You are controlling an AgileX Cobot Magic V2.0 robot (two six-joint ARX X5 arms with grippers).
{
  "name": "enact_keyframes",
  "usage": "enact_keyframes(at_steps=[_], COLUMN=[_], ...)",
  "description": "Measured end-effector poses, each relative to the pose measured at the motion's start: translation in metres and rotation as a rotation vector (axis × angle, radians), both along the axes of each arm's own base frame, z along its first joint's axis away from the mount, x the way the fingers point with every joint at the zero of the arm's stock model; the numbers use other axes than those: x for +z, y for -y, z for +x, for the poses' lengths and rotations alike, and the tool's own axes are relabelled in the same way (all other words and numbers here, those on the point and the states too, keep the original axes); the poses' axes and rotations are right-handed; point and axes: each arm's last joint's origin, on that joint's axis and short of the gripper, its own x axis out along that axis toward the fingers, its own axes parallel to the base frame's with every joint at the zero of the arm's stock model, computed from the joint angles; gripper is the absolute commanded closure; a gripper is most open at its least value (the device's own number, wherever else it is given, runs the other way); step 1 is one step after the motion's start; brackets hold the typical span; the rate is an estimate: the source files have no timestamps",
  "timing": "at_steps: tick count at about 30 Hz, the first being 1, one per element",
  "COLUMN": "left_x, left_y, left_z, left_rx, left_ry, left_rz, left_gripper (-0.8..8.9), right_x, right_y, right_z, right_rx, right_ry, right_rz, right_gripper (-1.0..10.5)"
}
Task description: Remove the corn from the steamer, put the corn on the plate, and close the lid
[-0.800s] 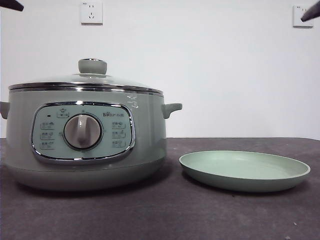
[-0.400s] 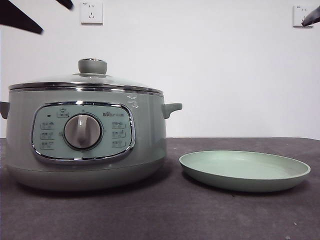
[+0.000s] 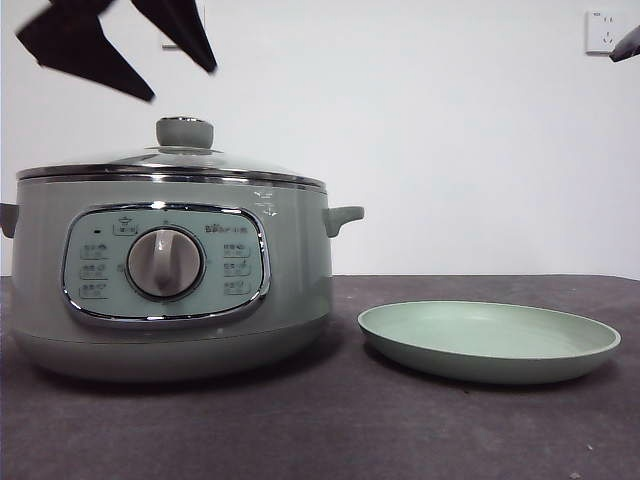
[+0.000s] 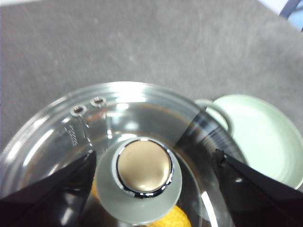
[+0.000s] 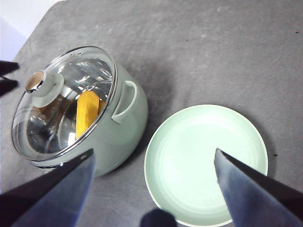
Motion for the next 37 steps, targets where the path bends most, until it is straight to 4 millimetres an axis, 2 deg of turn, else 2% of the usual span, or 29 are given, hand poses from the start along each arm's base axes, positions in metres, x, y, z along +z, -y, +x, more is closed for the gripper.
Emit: enact_keyframes(at_steps=[5, 6, 9, 10, 17, 19, 21, 25, 29, 37], left_x=[-0.020, -0.022, -0.021, -0.021, -0.019, -0.011, 0.006, 0.046, 0.071, 0.089], left_y=[0.011, 0.012, 0.012, 0.012, 0.013, 0.010, 0.003, -0.018, -0.044, -0.075], left_z=[0.009, 0.010, 0.009, 0.009, 0.010, 0.006, -0.007, -0.044, -0.089, -0.146], left_rx=[-0.008, 0.006, 0.041, 0.035, 0.023, 0.036, 0.079, 0.155, 0.285, 0.412], left_ry=[-0.077, -0.080, -0.059, -0.055, -0.016, 0.029, 0.107, 0.276, 0.388, 0.517], left_rz=[0.053, 0.074, 0.113, 0.122, 0.127, 0.118, 0.107, 0.060, 0.057, 0.020], left_gripper=[4.11, 4.54, 7.88, 8.26, 8.22, 8.22, 8.22, 8.22, 8.22, 8.22], right_x=[-0.001, 0.000, 0.000, -0.001, 0.000, 0.001, 0.003, 0.000, -0.001, -0.004], right_y=[0.000, 0.000, 0.000, 0.000, -0.002, -0.008, -0.017, -0.053, -0.109, -0.205], right_z=[0.000, 0.000, 0.000, 0.000, -0.001, 0.000, 0.004, 0.021, 0.050, 0.087], right_rx=[0.000, 0.000, 0.000, 0.000, 0.010, 0.041, 0.080, 0.208, 0.369, 0.488], right_ry=[-0.007, -0.006, -0.006, -0.007, -0.005, 0.017, 0.052, 0.033, -0.044, -0.133], right_rz=[0.000, 0.000, 0.000, 0.000, 0.000, 0.002, 0.016, 0.042, 0.019, -0.222], right_gripper=[5.4, 5.4, 5.4, 5.4, 5.4, 5.4, 5.4, 5.4, 5.4, 5.4])
